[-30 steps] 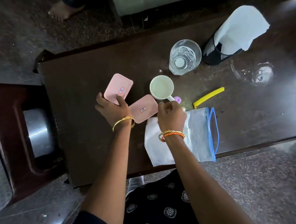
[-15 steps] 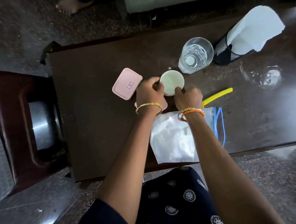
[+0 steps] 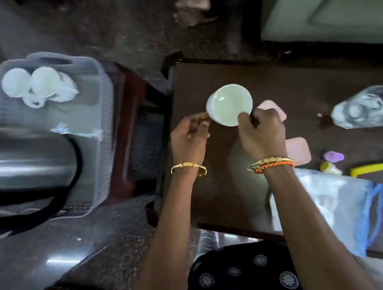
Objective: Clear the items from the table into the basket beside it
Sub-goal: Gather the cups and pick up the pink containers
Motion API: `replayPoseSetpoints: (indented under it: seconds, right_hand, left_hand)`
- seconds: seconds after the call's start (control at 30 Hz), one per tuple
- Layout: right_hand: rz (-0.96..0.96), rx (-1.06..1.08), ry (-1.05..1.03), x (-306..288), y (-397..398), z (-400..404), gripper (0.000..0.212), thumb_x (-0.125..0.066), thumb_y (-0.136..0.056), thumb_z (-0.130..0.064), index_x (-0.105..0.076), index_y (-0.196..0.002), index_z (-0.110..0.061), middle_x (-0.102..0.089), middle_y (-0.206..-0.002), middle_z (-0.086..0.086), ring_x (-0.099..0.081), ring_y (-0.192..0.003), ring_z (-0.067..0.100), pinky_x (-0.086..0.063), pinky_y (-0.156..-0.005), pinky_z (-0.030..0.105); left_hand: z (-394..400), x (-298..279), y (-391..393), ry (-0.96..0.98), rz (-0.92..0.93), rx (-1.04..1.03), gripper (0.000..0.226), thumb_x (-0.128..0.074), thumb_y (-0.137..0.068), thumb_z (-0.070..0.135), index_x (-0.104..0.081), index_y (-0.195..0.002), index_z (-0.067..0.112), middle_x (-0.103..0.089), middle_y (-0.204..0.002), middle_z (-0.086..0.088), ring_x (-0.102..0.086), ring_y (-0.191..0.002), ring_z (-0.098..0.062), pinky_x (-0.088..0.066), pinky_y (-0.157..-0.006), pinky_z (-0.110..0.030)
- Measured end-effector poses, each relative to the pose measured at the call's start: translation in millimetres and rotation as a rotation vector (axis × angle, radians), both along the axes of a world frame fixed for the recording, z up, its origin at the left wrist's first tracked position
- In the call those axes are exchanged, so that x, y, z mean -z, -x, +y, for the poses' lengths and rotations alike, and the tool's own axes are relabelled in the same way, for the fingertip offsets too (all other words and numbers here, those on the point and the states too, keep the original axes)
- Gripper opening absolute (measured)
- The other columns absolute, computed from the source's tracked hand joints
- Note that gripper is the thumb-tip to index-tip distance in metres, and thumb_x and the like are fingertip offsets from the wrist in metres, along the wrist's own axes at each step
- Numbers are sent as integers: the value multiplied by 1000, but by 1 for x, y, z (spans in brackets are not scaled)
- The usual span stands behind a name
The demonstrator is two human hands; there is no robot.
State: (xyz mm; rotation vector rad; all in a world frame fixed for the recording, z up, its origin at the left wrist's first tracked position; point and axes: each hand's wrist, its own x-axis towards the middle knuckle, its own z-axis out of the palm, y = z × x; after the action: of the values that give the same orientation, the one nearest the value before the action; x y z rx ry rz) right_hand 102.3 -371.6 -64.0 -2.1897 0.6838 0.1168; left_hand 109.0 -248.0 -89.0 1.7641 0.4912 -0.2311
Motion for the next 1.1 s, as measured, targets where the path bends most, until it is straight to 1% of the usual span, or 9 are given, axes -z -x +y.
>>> replayPoseSetpoints:
  seconds: [0.17,0.27,0.33,0.53,0.67,0.77,0.9,1.0,1.1]
  right_hand:
    - [-121,-179,-100,-15,-39,118,29,-52,-89,-19,-51,-64,-3,-48,-80,16,-46,-75,28,-24,-61,27]
    - [-222,-256,-128,-21,-67,180,31,-51,-89,-17,-58,-71,7,-53,-81,24,-54,-90,35,-34,-77,36]
    - [-229,-311,-106,-20,-86,210,33,-48,-90,-22,-61,-78,7,-60,-92,25,-53,-99,35,-37,-81,36]
    - [-181,-430,234,-6,-128,261,38,-43,-89,-33,-65,-102,-4,-44,-130,14,-37,-120,33,-31,-99,45]
    - [-144,-493,423,-3,-147,277,38,-44,-88,-34,-66,-107,-10,-37,-141,11,-31,-129,31,-25,-104,50]
    - [-144,-497,489,-7,-155,279,37,-44,-88,-34,-66,-107,-10,-36,-143,9,-30,-131,30,-23,-105,50]
    - [-197,-456,548,-16,-162,273,34,-48,-86,-33,-68,-103,-11,-36,-142,9,-31,-131,30,-21,-105,51]
    - [-212,-427,557,-21,-165,269,34,-48,-85,-34,-68,-101,-13,-36,-142,8,-33,-130,28,-23,-104,49]
    - [-215,-408,551,-21,-166,269,33,-47,-86,-36,-69,-99,-14,-35,-143,7,-33,-130,26,-24,-104,49]
  left_hand:
    - [109,-14,-11,-9,-76,-331,17,-60,-84,4,-64,-84,21,-65,-71,3,-56,-54,-9,-42,-45,-18]
    - [162,-21,-23,48,-118,-552,27,-57,-82,-6,-61,-73,19,-60,-68,-3,-51,-53,-13,-39,-48,-22]
    - [185,-20,-31,46,-119,-609,30,-53,-82,-8,-59,-72,20,-58,-72,-3,-51,-60,-16,-42,-57,-29]
    - [210,-2,-57,32,-40,-694,25,-53,-84,-1,-55,-74,23,-59,-82,-9,-55,-77,-22,-50,-78,-46]
    - [214,8,-75,89,-30,-744,15,-53,-86,3,-58,-96,12,-65,-96,-18,-59,-86,-21,-51,-92,-52]
    - [213,10,-86,96,-33,-744,20,-51,-87,4,-59,-104,11,-67,-108,-20,-62,-88,-22,-52,-92,-50]
    - [217,13,-98,10,13,-710,9,-55,-87,14,-59,-95,13,-69,-104,-16,-63,-82,-24,-55,-85,-39]
    - [221,17,-112,-237,116,-563,35,-64,-81,42,-65,-97,11,-71,-97,-4,-63,-88,-21,-46,-73,-27]
    - [220,17,-126,-417,169,-511,37,-67,-72,52,-65,-89,20,-70,-98,0,-64,-93,-24,-43,-70,-29]
